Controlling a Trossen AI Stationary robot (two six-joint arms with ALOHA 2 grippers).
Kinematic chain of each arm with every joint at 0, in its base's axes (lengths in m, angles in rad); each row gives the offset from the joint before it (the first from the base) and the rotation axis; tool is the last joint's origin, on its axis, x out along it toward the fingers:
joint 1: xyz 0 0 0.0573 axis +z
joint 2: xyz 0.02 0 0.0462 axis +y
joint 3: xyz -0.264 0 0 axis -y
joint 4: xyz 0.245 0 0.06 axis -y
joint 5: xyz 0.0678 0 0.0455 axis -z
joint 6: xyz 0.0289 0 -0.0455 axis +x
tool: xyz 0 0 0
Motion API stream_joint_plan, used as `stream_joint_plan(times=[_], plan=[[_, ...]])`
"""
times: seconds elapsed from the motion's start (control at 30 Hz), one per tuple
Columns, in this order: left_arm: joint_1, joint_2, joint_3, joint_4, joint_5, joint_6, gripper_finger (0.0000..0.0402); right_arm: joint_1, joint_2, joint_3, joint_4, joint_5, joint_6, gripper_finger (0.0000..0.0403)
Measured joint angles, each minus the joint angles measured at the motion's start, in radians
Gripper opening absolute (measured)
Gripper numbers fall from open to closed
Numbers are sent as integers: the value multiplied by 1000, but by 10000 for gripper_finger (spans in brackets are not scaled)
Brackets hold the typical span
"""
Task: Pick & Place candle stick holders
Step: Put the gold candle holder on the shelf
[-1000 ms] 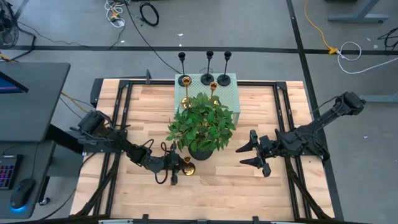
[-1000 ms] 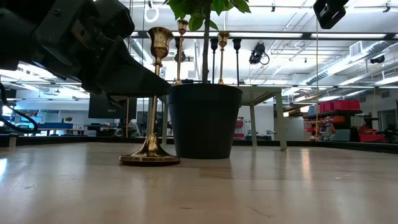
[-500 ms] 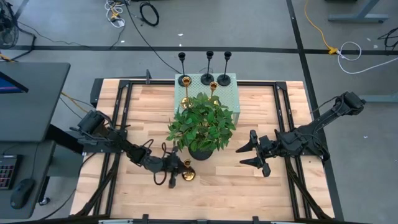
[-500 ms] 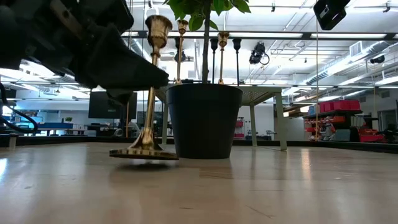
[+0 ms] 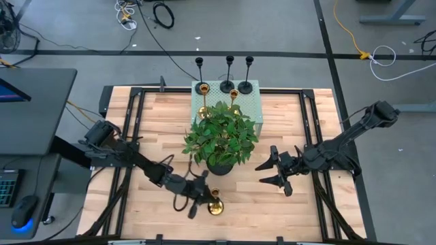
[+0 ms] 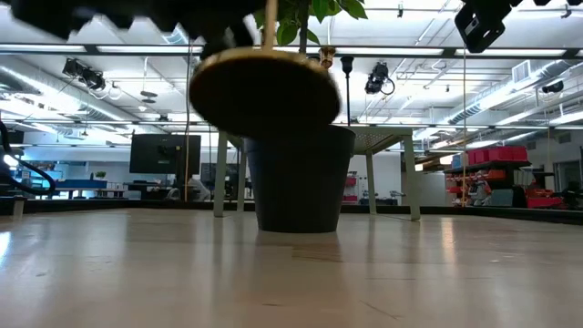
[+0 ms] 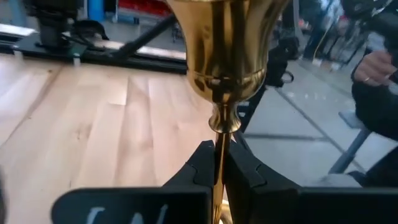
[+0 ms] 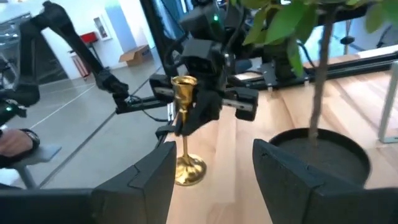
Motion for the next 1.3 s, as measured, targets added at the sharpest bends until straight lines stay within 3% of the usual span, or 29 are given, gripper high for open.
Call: stream_joint_plan(times=[0.23,0.57,0.8,1.3], plan=[[-21,0,266,-355,7,46,14,0,73,0,170,-130,-8,213],[-51,0,487,-421,-23,223,16,12,191,37,258,-185,-54,213],[-46,0,537,-512,-38,237,14,15,301,150,264,-239,-99,213],[-44,0,537,-512,-38,236,17,18,569,394,222,-335,-175,213]])
